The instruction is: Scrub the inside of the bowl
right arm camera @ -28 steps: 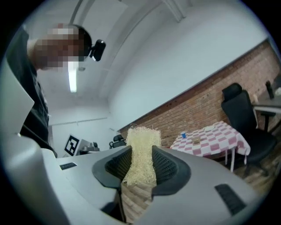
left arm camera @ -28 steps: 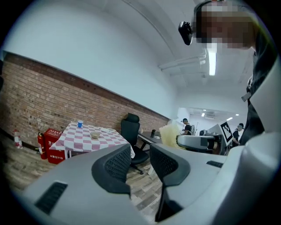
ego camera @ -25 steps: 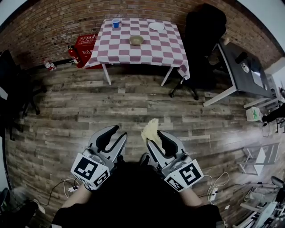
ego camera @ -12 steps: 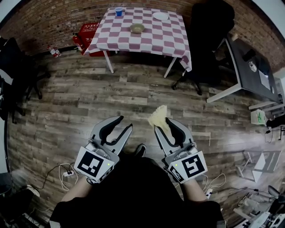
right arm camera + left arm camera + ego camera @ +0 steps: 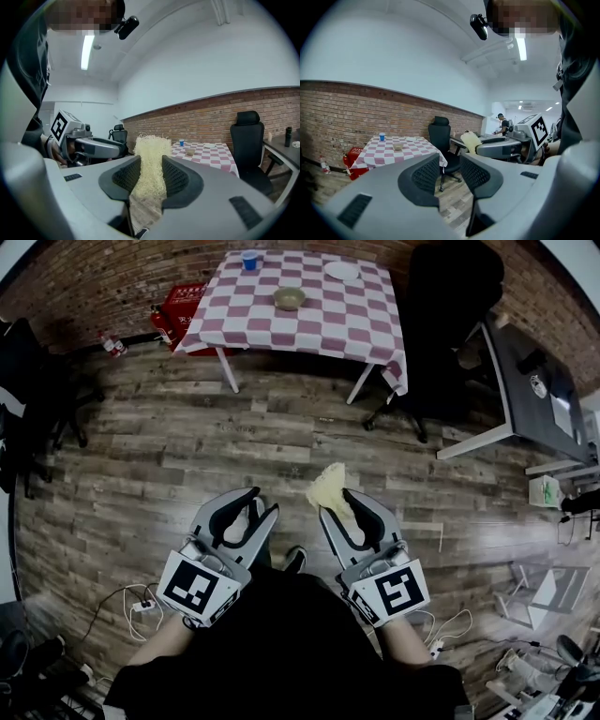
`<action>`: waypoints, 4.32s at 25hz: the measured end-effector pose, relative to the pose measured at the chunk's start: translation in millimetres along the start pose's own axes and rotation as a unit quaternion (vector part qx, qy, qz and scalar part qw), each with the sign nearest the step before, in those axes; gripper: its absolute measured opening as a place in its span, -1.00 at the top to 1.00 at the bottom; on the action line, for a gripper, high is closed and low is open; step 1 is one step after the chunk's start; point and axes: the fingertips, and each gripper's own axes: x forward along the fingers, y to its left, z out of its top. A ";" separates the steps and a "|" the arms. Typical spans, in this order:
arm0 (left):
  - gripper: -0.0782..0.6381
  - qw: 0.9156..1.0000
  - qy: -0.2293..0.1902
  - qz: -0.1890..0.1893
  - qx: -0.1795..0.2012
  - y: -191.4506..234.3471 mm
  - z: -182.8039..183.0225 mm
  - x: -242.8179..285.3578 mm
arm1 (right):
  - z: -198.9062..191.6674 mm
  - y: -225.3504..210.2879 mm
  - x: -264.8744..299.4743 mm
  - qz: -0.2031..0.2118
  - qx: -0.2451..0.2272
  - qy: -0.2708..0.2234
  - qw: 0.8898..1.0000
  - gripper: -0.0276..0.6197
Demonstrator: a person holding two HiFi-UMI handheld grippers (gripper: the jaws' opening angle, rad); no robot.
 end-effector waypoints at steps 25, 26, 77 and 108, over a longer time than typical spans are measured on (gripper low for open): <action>0.37 0.999 -0.024 -0.008 -0.021 296.4 66.5 61.0 | 64.9 -63.5 227.2 -0.086 0.012 0.026 0.996 0.44; 0.37 0.999 -0.023 -0.009 -0.024 300.5 64.0 61.3 | 64.1 -62.1 232.4 -0.085 0.014 0.029 0.996 0.44; 0.37 0.996 0.018 0.076 -0.051 432.2 122.0 326.6 | 74.5 -339.8 423.0 0.018 0.026 0.083 0.996 0.44; 0.43 0.947 0.156 -0.023 -0.279 616.1 1.5 504.7 | 4.2 -444.2 639.7 -0.002 -0.198 0.334 0.921 0.44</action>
